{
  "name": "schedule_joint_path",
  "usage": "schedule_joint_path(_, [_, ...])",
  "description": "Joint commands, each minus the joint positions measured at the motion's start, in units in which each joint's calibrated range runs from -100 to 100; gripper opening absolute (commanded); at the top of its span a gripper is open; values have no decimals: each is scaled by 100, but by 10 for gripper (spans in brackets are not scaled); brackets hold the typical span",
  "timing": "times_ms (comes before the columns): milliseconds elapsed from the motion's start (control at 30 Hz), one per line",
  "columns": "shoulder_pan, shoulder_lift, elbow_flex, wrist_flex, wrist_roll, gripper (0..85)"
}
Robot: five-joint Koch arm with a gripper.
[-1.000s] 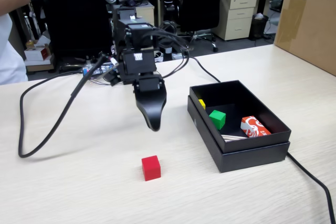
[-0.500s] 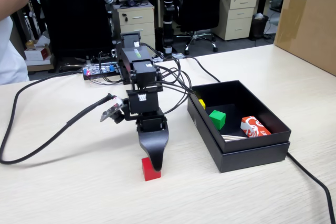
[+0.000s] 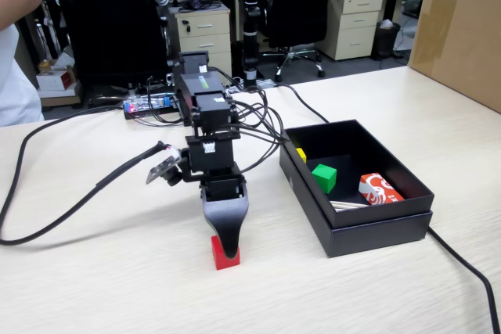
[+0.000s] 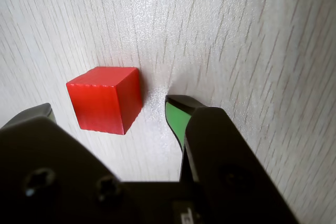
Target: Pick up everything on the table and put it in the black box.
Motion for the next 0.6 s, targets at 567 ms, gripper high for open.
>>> schedule_joint_path(567, [-49, -164, 417, -636, 49, 133])
